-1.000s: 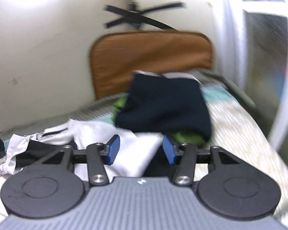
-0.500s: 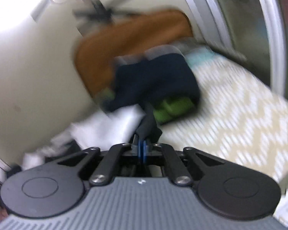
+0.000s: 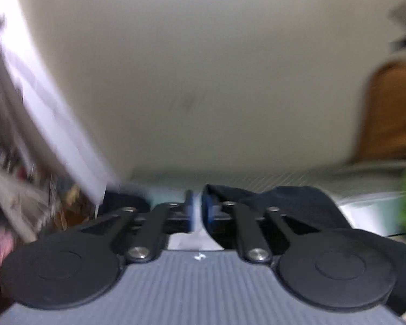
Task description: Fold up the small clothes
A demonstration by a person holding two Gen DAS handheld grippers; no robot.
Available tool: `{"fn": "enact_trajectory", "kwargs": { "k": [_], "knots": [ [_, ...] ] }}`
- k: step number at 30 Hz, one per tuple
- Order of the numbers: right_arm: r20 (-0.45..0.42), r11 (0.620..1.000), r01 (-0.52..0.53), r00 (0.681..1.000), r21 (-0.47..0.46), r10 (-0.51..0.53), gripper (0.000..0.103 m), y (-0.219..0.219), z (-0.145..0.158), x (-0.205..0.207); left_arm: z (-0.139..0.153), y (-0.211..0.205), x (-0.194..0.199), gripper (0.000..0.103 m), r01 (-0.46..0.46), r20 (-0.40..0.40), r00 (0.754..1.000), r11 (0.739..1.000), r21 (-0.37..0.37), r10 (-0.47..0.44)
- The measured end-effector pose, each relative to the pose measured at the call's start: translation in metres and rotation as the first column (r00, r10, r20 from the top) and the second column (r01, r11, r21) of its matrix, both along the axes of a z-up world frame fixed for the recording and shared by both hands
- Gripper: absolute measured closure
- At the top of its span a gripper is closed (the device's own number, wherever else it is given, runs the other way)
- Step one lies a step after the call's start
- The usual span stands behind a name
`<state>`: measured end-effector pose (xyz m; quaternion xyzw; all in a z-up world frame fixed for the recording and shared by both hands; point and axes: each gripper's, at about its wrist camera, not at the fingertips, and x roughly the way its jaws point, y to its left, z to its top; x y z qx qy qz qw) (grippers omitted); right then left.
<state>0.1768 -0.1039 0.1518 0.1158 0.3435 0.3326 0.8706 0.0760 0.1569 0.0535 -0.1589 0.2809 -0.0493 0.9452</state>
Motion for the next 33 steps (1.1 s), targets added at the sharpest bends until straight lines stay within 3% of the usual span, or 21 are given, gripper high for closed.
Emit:
{"fn": "enact_trajectory", "kwargs": {
  "k": [1,3,4,7,10,13,17,20,22,23,25,26,27,28,30,33],
  "knots": [
    [-0.044,0.998,-0.041,0.998,-0.038,0.04,0.057,0.02,-0.013,0.009,-0.001,0.0,0.001,0.069,0.005,-0.004,1.0,1.0,0.004,-0.005],
    [-0.093,0.993,-0.056,0.995,-0.104,0.047,0.057,0.044,-0.028,0.02,-0.002,-0.001,0.001,0.069,0.016,-0.01,1.0,1.0,0.012,-0.015],
    [-0.084,0.995,-0.068,0.995,-0.073,0.062,0.058,0.041,-0.027,0.022,-0.002,0.0,0.001,0.069,0.02,-0.011,1.0,1.0,0.01,-0.02],
    [0.025,1.0,-0.016,1.0,0.022,0.015,0.057,0.002,-0.003,0.02,-0.001,-0.001,0.0,0.065,0.048,-0.003,0.999,0.999,-0.019,-0.048],
    [0.096,0.994,0.111,0.989,0.007,-0.111,0.053,-0.048,0.005,0.013,-0.001,-0.008,0.0,0.061,0.096,-0.009,0.995,0.995,-0.035,-0.096],
    [0.04,0.976,0.217,0.976,-0.026,-0.216,0.053,-0.094,-0.019,0.018,-0.001,-0.02,0.003,0.052,0.143,-0.021,0.989,0.989,-0.036,-0.144],
    [-0.052,0.946,0.319,0.945,-0.05,-0.322,0.051,-0.135,-0.065,0.019,-0.004,-0.036,0.018,0.045,0.203,-0.086,0.974,0.975,-0.095,-0.211],
    [-0.109,0.942,0.336,0.937,0.01,-0.333,0.051,-0.148,-0.086,0.013,-0.009,-0.057,0.033,0.045,0.235,-0.139,0.96,0.97,-0.06,-0.241],
    [-0.12,0.935,0.353,0.929,0.017,-0.349,0.051,-0.133,-0.09,0.011,-0.011,-0.072,0.042,0.045,0.256,-0.158,0.953,0.966,-0.039,-0.259],
    [-0.127,0.931,0.365,0.925,0.022,-0.359,0.051,-0.135,-0.092,0.013,-0.012,-0.08,0.046,0.047,0.268,-0.161,0.949,0.963,-0.034,-0.27],
    [-0.152,0.93,0.365,0.922,0.045,-0.355,0.054,-0.139,-0.1,0.018,-0.013,-0.095,0.052,0.068,0.272,-0.169,0.949,0.962,0.007,-0.267],
    [-0.169,0.936,0.349,0.926,0.04,-0.338,0.065,-0.137,-0.105,0.021,-0.014,-0.101,0.054,0.091,0.281,-0.176,0.946,0.959,0.034,-0.271],
    [-0.173,0.945,0.328,0.931,0.011,-0.321,0.094,-0.132,-0.108,0.025,-0.015,-0.106,0.055,0.096,0.298,-0.181,0.941,0.953,0.05,-0.285],
    [-0.151,0.947,0.321,0.935,-0.029,-0.322,0.095,-0.127,-0.109,0.026,-0.015,-0.109,0.054,0.096,0.301,-0.176,0.941,0.952,0.054,-0.288],
    [-0.02,0.942,0.33,0.943,-0.064,-0.332,0.095,-0.121,-0.101,0.023,-0.01,-0.109,0.049,0.096,0.268,-0.125,0.959,0.959,0.093,-0.256],
    [0.237,0.921,0.38,0.905,-0.081,-0.353,0.097,-0.114,-0.09,0.017,-0.009,-0.106,0.048,0.096,0.178,-0.076,0.983,0.97,0.163,-0.167]
  ]
}}
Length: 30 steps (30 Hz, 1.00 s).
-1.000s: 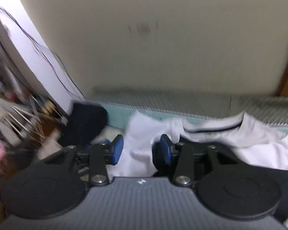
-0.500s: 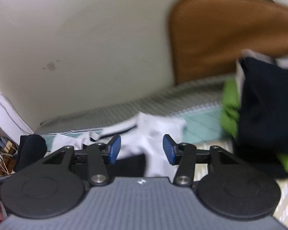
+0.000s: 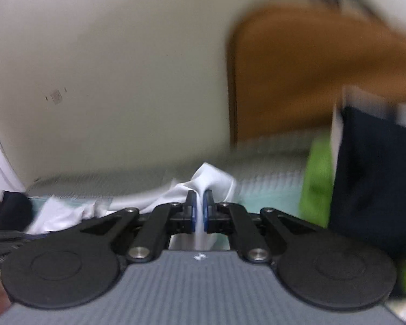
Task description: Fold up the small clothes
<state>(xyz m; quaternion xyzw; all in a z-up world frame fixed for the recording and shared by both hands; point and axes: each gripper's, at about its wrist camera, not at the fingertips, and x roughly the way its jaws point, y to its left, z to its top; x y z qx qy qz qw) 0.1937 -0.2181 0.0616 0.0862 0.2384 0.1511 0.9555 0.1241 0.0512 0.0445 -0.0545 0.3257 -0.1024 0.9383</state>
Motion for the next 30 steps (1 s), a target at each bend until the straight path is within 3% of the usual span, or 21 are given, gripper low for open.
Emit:
{"fn": "enact_trajectory", "kwargs": {
  "k": [1,3,5,7,11,15,19,21,26,30],
  "knots": [
    [0.02,0.998,0.034,0.999,-0.048,-0.033,0.097,0.003,-0.004,0.002,-0.005,0.0,0.005,0.096,-0.031,-0.012,0.999,0.999,0.026,0.031],
    [-0.065,0.993,0.065,0.995,-0.102,-0.072,0.094,0.007,-0.021,0.014,-0.021,0.005,0.014,0.093,-0.044,-0.081,0.996,0.999,0.009,0.045],
    [-0.111,0.991,0.065,0.991,-0.117,-0.078,0.087,0.005,-0.03,0.013,-0.028,0.009,0.012,0.09,-0.042,-0.072,0.997,0.999,-0.004,0.041],
    [-0.091,0.994,0.087,0.991,-0.07,-0.093,0.067,-0.008,-0.023,-0.004,-0.026,0.009,0.008,0.088,-0.031,-0.059,0.998,0.999,0.01,0.032],
    [-0.086,0.996,0.062,0.995,0.056,-0.057,0.066,-0.041,-0.005,-0.057,-0.021,0.012,0.004,0.073,-0.03,-0.062,0.998,1.0,0.008,0.03],
    [-0.168,0.983,-0.038,0.983,0.18,0.068,0.063,-0.069,-0.006,-0.13,0.001,0.016,-0.006,0.064,-0.036,-0.019,0.999,0.999,-0.028,0.036],
    [-0.196,0.958,-0.09,0.97,0.271,0.147,0.062,-0.096,-0.012,-0.209,0.028,0.02,-0.03,0.062,-0.006,0.018,1.0,0.998,-0.067,0.008],
    [-0.21,0.953,-0.084,0.966,0.291,0.149,0.062,-0.103,-0.018,-0.242,0.04,0.019,-0.052,0.058,0.028,0.036,0.999,0.998,-0.061,-0.026],
    [-0.205,0.946,-0.089,0.966,0.313,0.159,0.062,-0.105,-0.029,-0.302,0.06,0.03,-0.13,0.052,0.058,0.077,0.995,0.998,0.037,-0.061],
    [-0.213,0.936,-0.085,0.963,0.343,0.165,0.062,-0.115,-0.038,-0.334,0.062,0.058,-0.201,0.046,0.026,0.037,0.999,0.998,0.054,-0.028]
  ]
}}
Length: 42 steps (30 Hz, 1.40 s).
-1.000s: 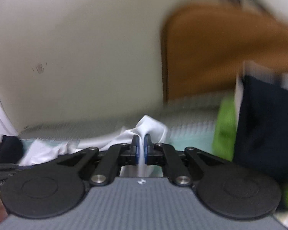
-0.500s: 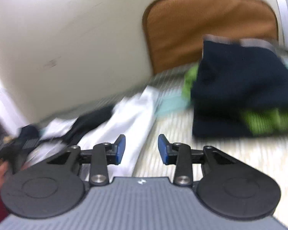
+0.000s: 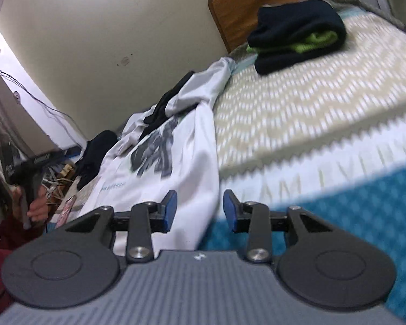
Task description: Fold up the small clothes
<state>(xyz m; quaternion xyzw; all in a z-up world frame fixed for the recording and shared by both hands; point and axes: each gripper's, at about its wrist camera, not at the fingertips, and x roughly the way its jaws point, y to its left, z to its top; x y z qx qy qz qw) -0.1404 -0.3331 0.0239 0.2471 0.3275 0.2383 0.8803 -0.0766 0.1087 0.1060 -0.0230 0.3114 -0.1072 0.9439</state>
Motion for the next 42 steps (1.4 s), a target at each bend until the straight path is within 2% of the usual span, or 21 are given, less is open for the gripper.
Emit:
{"fn": "enact_trajectory", "kwargs": {
  "k": [4,6,7,11,13,15,16,18,20,22,25,27,29,30,31,32,33,35,37,39,42],
  "knots": [
    [-0.051,0.997,-0.033,0.998,0.064,0.036,0.062,-0.005,-0.012,-0.024,-0.013,0.022,-0.064,0.042,-0.077,-0.081,0.994,0.997,-0.012,0.076],
    [-0.086,0.991,-0.059,0.994,0.122,0.07,0.06,-0.004,-0.018,-0.03,-0.022,0.03,-0.091,0.03,-0.125,-0.118,0.986,0.992,-0.034,0.121],
    [-0.095,0.986,-0.073,0.992,0.15,0.088,0.057,-0.002,-0.02,-0.032,-0.026,0.034,-0.104,0.028,-0.142,-0.132,0.982,0.988,-0.054,0.133],
    [-0.086,0.978,-0.124,0.987,0.166,0.139,0.053,0.01,-0.023,-0.037,-0.045,0.042,-0.138,0.025,-0.16,-0.198,0.972,0.971,-0.179,0.124],
    [-0.074,0.975,-0.14,0.985,0.171,0.155,0.053,0.018,-0.023,-0.036,-0.056,0.038,-0.143,0.025,-0.159,-0.236,0.965,0.968,-0.196,0.111],
    [-0.066,0.977,-0.15,0.985,0.154,0.161,0.055,0.03,-0.024,-0.031,-0.067,0.031,-0.144,0.031,-0.163,-0.263,0.958,0.97,-0.179,0.112],
    [-0.063,0.978,-0.158,0.984,0.139,0.168,0.067,0.035,-0.023,-0.03,-0.068,0.025,-0.149,0.038,-0.162,-0.236,0.964,0.975,-0.15,0.124],
    [-0.061,0.983,-0.171,0.983,0.074,0.175,0.094,0.046,-0.02,-0.03,-0.066,0.017,-0.15,0.089,-0.124,-0.24,0.966,0.985,-0.119,0.093],
    [-0.04,0.986,-0.165,0.985,0.038,0.167,0.094,0.049,-0.012,-0.032,-0.062,0.016,-0.149,0.097,-0.103,-0.259,0.963,0.987,-0.121,0.069],
    [0.014,0.984,-0.166,0.986,0.069,0.166,0.095,0.037,0.008,-0.04,-0.049,0.025,-0.155,0.097,-0.097,-0.251,0.967,0.979,-0.179,0.05],
    [0.108,0.989,-0.137,0.986,0.054,0.13,0.095,0.013,0.046,-0.063,-0.018,0.041,-0.177,0.097,-0.094,-0.162,0.985,0.966,-0.24,0.056],
    [0.117,0.991,-0.133,0.984,-0.002,0.133,0.095,0.001,0.058,-0.073,-0.005,0.048,-0.184,0.097,-0.114,-0.135,0.987,0.969,-0.219,0.086],
    [0.06,0.987,-0.152,0.986,-0.057,0.156,0.09,-0.004,0.053,-0.074,-0.006,0.049,-0.182,0.096,-0.14,-0.158,0.981,0.976,-0.168,0.113],
    [0.018,0.982,-0.158,0.987,-0.104,0.161,0.081,-0.005,0.047,-0.072,-0.012,0.049,-0.178,0.092,-0.154,-0.189,0.974,0.976,-0.152,0.124],
    [-0.008,0.976,-0.148,0.989,-0.161,0.148,0.067,-0.008,0.04,-0.071,-0.019,0.051,-0.172,0.093,-0.168,-0.23,0.964,0.976,-0.14,0.133],
    [-0.026,0.973,-0.101,0.995,-0.209,0.098,0.065,-0.01,0.035,-0.067,-0.026,0.051,-0.169,0.089,-0.173,-0.262,0.956,0.976,-0.132,0.134],
    [-0.043,0.975,-0.047,0.998,-0.219,0.039,0.065,-0.018,0.031,-0.062,-0.033,0.051,-0.166,0.078,-0.177,-0.286,0.948,0.977,-0.116,0.138],
    [-0.049,0.99,0.023,0.998,-0.138,-0.03,0.065,-0.035,0.028,-0.053,-0.039,0.051,-0.165,0.067,-0.194,-0.29,0.943,0.978,-0.076,0.164],
    [-0.02,0.994,0.058,0.998,-0.096,-0.06,0.065,-0.038,0.032,-0.044,-0.036,0.051,-0.164,0.066,-0.198,-0.267,0.948,0.977,-0.076,0.172],
    [0.017,0.993,0.047,0.999,-0.111,-0.046,0.065,-0.031,0.038,-0.034,-0.029,0.052,-0.161,0.058,-0.2,-0.229,0.956,0.978,-0.065,0.181],
    [0.065,0.989,0.027,0.998,-0.148,-0.018,0.065,-0.013,0.044,-0.011,-0.02,0.048,-0.149,0.054,-0.199,-0.173,0.967,0.979,-0.045,0.188]
  ]
}}
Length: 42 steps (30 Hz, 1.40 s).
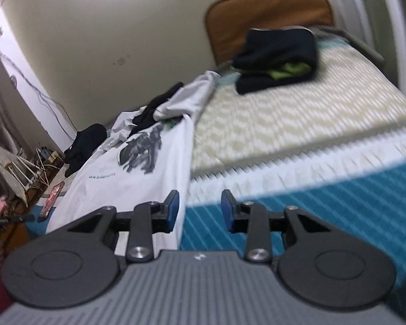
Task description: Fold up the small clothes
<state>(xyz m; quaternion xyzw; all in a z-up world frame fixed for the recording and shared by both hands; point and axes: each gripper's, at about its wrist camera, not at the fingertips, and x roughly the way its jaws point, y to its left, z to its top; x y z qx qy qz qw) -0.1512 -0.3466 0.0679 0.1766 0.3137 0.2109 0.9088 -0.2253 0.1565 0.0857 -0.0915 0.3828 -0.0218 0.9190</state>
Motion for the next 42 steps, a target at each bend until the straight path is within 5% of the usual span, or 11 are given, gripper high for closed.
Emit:
{"fn": "enact_trajectory", "kwargs": {
  "k": [11,17,19,20,21,22,27,30,33,38,42],
  "knots": [
    [0.091,0.988,0.015,0.996,-0.153,-0.001,0.06,0.066,-0.004,0.108,0.0,-0.021,0.127,0.046,-0.043,0.133,0.991,0.998,0.052,0.036],
    [0.069,0.971,-0.008,0.997,-0.238,0.025,0.053,0.101,-0.012,0.175,-0.023,-0.044,0.209,0.047,0.007,0.085,0.996,0.989,0.147,-0.02],
    [0.066,0.968,-0.014,0.997,-0.252,0.032,0.054,0.11,-0.015,0.189,-0.037,-0.052,0.228,0.05,0.018,0.054,0.998,0.985,0.171,-0.027],
    [0.063,0.966,-0.019,0.997,-0.259,0.036,0.055,0.114,-0.017,0.195,-0.043,-0.054,0.236,0.063,0.015,0.038,0.999,0.984,0.179,-0.022],
    [0.055,0.96,-0.018,0.998,-0.28,0.035,0.085,0.117,-0.019,0.199,-0.051,-0.055,0.244,0.091,0.009,0.014,1.0,0.983,0.185,-0.012],
    [0.045,0.946,-0.001,0.999,-0.323,0.017,0.093,0.119,-0.021,0.202,-0.056,-0.054,0.248,0.098,0.001,-0.008,1.0,0.983,0.185,0.0],
    [0.142,0.857,0.083,0.99,-0.509,-0.012,0.091,0.115,-0.021,0.18,-0.068,-0.039,0.239,0.095,-0.065,0.058,0.997,0.991,0.12,0.058],
    [0.169,0.838,0.075,0.985,-0.541,0.021,0.082,0.119,-0.028,0.17,-0.071,-0.047,0.236,0.092,-0.065,0.075,0.996,0.982,0.178,0.053],
    [0.173,0.879,0.073,0.985,-0.472,0.011,0.055,0.109,-0.028,0.159,-0.071,-0.056,0.233,0.069,-0.055,0.085,0.996,0.971,0.234,0.036],
    [0.128,0.966,0.155,0.983,-0.208,-0.131,0.05,0.067,-0.03,0.146,-0.064,-0.059,0.224,0.057,-0.05,0.162,0.987,0.971,0.233,0.012],
    [0.085,0.956,0.292,0.954,-0.016,-0.289,0.05,0.038,-0.034,0.139,-0.062,-0.063,0.22,0.054,-0.047,0.191,0.982,0.968,0.248,-0.001]
  ]
}}
